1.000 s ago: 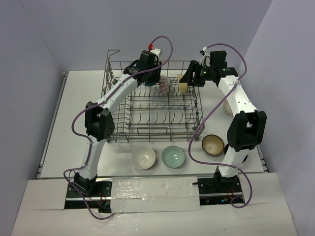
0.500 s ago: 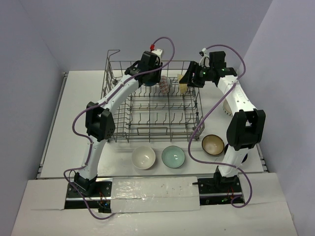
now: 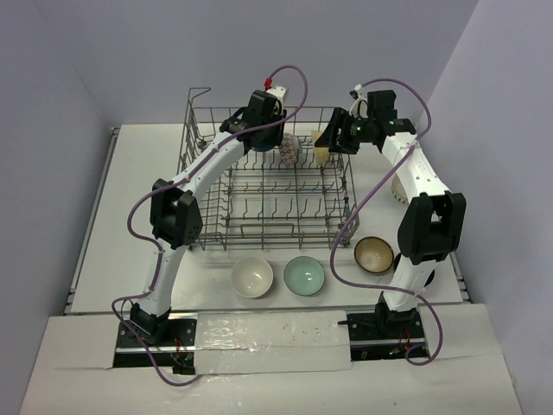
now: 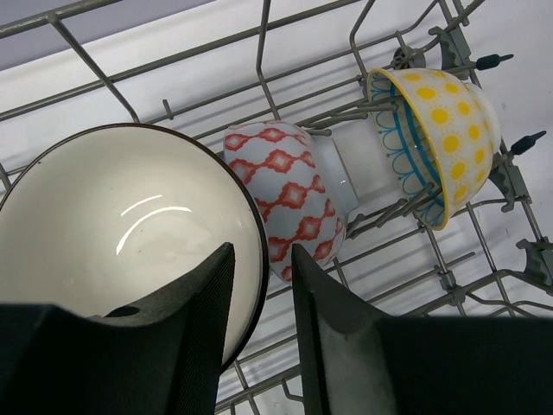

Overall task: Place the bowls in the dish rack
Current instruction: Pick up the bowl from the dish rack.

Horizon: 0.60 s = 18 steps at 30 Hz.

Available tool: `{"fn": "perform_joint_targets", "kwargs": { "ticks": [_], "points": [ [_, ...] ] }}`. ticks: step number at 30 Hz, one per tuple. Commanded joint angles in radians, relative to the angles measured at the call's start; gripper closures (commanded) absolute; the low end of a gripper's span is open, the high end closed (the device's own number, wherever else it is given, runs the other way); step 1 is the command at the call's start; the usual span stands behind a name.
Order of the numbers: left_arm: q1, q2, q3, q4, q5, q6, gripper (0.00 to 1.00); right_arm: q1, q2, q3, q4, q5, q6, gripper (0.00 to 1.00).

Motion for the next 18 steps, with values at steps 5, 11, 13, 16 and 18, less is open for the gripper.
{"fn": "perform_joint_targets", "kwargs": {
  "ticks": [5, 11, 13, 16, 18],
  "points": [
    [-0.006, -0.058, 0.018, 0.027, -0.021, 0.025, 0.65, -0.006, 0.018, 0.038, -0.007, -0.003, -0.016, 0.34],
    [-0.006, -0.075, -0.011, 0.045, -0.049, 0.024, 0.7, -0.008, 0.022, 0.038, -0.005, -0.006, -0.016, 0.34],
    [-0.006, -0.086, -0.031, 0.056, -0.053, 0.021, 0.69, -0.008, 0.027, 0.039, -0.008, -0.008, -0.016, 0.33],
    [-0.006, -0.089, -0.032, 0.06, -0.061, 0.021, 0.64, -0.008, 0.03, 0.038, -0.007, -0.006, -0.016, 0.33],
    [-0.008, -0.093, -0.031, 0.062, -0.058, 0.019, 0.67, -0.006, 0.033, 0.038, -0.007, -0.008, -0.016, 0.33]
  ]
}}
